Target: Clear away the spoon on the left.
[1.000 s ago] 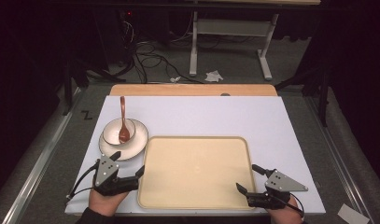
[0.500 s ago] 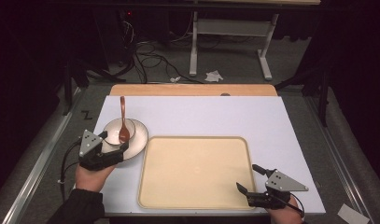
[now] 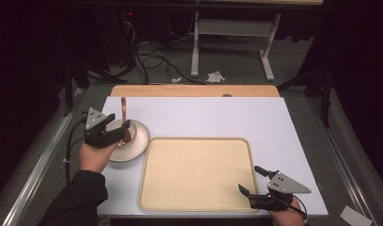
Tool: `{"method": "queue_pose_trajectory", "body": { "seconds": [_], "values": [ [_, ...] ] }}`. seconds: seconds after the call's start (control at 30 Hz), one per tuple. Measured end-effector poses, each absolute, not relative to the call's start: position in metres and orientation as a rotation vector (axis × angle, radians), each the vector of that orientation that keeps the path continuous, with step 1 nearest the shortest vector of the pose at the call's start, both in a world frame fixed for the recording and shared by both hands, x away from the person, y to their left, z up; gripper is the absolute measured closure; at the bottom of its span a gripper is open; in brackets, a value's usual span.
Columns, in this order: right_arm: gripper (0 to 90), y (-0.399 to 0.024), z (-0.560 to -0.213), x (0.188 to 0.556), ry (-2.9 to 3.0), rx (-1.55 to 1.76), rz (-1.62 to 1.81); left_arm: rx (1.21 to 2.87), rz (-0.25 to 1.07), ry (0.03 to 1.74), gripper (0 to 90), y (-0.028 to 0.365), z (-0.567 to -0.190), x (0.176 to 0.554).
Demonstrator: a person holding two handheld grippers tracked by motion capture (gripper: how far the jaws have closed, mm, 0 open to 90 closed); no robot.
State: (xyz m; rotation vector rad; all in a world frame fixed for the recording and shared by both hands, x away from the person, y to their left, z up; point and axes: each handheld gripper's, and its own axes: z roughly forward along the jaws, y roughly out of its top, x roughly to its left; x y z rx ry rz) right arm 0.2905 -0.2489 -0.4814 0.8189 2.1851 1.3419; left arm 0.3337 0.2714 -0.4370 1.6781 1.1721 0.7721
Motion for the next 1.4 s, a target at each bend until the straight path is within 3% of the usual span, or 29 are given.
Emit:
{"method": "queue_pose_trajectory", "body": {
  "seconds": [0.23, 0.47, 0.53, 0.83, 1.07, 1.4],
  "values": [
    [16.8, -0.249, -0.481, 0.291, 2.183, 0.808, 1.344, 1.673, 0.786, 1.188, 53.7, 0.272, -0.423, 0.36],
    [16.8, -0.249, -0.481, 0.291, 2.184, 0.81, 1.345, 1.692, 0.767, 1.205, 85.2, 0.273, -0.417, 0.4],
    [16.8, -0.249, -0.481, 0.29, 2.186, 0.816, 1.341, 1.679, 0.771, 1.216, 90.0, 0.273, -0.418, 0.41],
    [16.8, -0.248, -0.482, 0.291, 2.186, 0.817, 1.346, 1.694, 0.777, 1.28, 90.0, 0.273, -0.427, 0.445],
    [16.8, -0.249, -0.483, 0.291, 2.186, 0.811, 1.348, 1.767, 0.71, 1.4, 90.0, 0.272, -0.438, 0.473],
    [16.8, -0.25, -0.483, 0.291, 2.189, 0.814, 1.346, 1.821, 0.685, 1.493, 90.0, 0.27, -0.447, 0.487]
  ]
}}
